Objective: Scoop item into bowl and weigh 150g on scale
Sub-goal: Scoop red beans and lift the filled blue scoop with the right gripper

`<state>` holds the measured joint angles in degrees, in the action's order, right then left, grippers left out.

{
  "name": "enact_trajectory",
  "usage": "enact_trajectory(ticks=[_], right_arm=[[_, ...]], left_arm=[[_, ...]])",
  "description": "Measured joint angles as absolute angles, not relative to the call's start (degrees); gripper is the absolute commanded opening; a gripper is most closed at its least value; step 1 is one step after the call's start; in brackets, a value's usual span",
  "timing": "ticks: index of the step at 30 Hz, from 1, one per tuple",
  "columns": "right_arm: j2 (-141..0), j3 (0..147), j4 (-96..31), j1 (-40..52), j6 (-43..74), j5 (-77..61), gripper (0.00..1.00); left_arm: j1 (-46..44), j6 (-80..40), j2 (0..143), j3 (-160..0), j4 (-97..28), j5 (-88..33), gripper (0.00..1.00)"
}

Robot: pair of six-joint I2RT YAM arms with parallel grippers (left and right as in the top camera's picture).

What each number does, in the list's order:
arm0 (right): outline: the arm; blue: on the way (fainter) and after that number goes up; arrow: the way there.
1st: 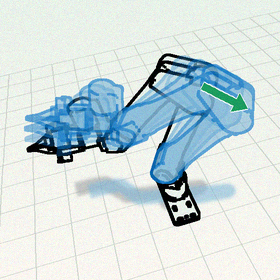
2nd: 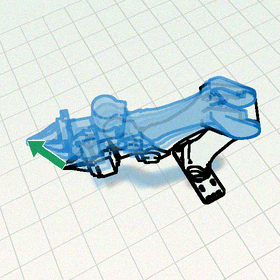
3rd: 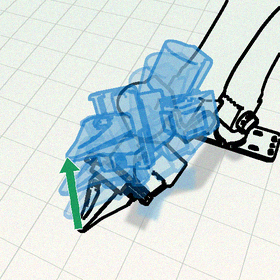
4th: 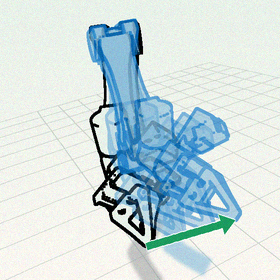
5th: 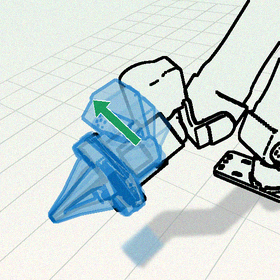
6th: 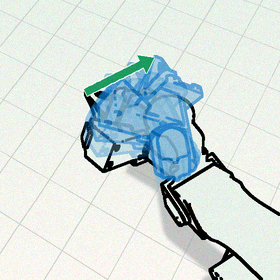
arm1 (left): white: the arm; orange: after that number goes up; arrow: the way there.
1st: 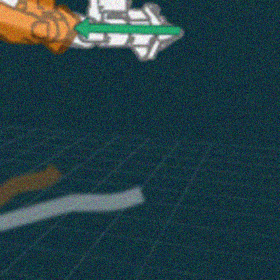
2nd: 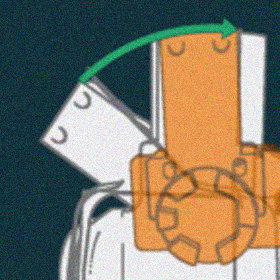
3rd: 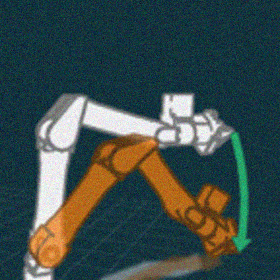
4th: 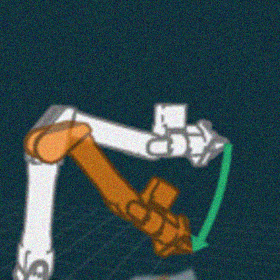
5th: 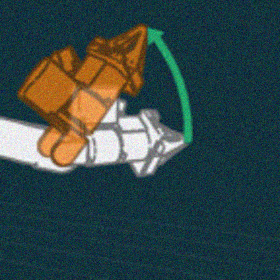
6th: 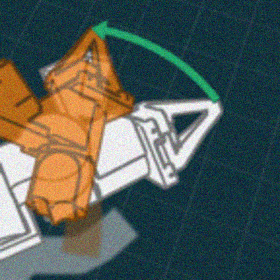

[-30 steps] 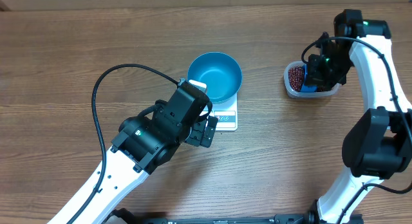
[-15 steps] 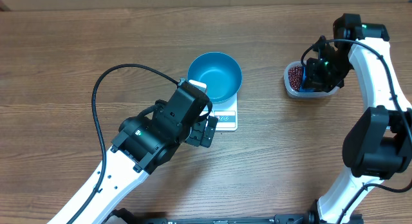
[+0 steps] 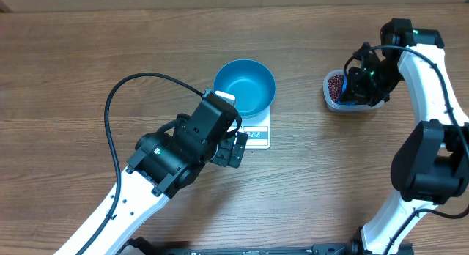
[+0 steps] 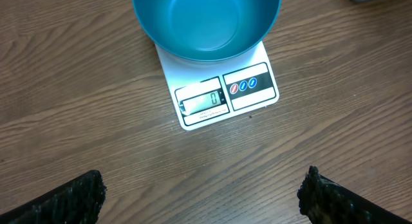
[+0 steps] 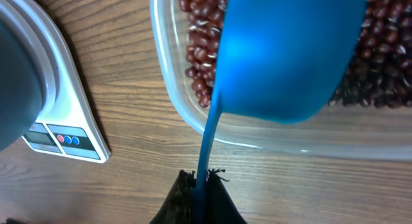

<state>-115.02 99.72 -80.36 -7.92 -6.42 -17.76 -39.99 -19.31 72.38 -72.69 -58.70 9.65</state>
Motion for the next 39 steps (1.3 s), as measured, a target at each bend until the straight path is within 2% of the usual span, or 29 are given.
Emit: enact_trajectory(ticks=[19, 39], right_arm=[[-115.0, 99.7, -82.1, -14.2, -11.2, -24.3, 0.04], [-115.0, 95.1, -78.0, -15.8, -11.6, -31.4, 0.04]], left_arm=[[-40.0, -19.3, 72.4, -72.7, -58.7, 9.6, 1.0], [-40.0, -19.3, 72.4, -72.7, -58.7, 9.6, 1.0]])
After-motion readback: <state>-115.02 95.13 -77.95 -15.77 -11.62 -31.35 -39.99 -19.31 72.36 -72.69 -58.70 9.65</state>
